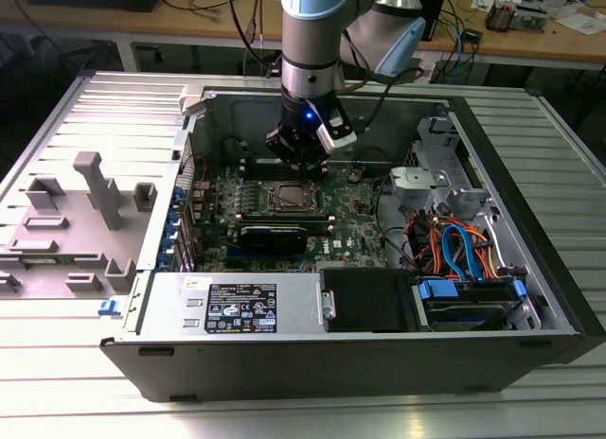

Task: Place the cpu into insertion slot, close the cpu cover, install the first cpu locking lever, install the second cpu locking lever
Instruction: 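Install the first cpu locking lever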

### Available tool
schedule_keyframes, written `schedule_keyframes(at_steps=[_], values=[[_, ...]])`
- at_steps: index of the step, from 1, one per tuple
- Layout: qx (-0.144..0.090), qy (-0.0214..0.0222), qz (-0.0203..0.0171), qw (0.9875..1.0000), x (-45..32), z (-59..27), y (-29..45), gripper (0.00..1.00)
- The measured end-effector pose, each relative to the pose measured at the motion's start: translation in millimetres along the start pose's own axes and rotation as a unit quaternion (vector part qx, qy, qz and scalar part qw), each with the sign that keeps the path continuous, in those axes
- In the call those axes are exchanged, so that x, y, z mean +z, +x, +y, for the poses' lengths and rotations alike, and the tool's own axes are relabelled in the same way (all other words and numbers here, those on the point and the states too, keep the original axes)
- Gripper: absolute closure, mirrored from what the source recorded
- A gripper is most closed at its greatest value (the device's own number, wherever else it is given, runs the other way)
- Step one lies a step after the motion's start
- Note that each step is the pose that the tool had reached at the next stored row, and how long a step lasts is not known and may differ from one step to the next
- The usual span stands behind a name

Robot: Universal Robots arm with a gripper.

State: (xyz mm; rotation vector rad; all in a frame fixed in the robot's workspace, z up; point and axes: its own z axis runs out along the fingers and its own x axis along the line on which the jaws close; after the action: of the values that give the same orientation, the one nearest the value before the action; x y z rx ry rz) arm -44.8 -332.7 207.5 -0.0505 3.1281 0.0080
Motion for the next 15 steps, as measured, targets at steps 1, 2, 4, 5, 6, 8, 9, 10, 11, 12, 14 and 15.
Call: schedule_keyframes(at_steps=[1,2,4,5,6,8,9,10,11,12,14,15], values=[[0.000,0.0000,0.0000,1.0000,0.1,-0.1,-0.1,0.89],[0.000,0.0001,0.0000,1.0000,0.1,-0.2,-0.1,0.89],[0.000,0.0002,0.0001,1.0000,0.3,-0.3,0.0,0.89],[0.000,0.0001,0.0001,1.0000,0.4,-0.3,0.0,0.89],[0.000,0.0001,0.0000,1.0000,0.7,-0.2,0.0,0.89],[0.000,0.0001,0.0000,1.0000,1.6,-0.2,-0.1,0.89],[0.000,0.0002,0.0001,1.0000,2.1,-0.3,-0.1,0.89],[0.000,0.0003,0.0002,1.0000,2.6,-0.3,-0.1,0.89],[0.000,0.0003,0.0002,1.0000,2.9,-0.3,-0.1,0.89],[0.000,0.0003,0.0002,1.0000,3.3,-0.3,-0.2,0.89],[0.000,0.0002,0.0002,1.0000,3.9,-0.3,-0.2,0.89],[0.000,0.0002,0.0001,1.0000,3.9,-0.3,-0.2,0.89]])
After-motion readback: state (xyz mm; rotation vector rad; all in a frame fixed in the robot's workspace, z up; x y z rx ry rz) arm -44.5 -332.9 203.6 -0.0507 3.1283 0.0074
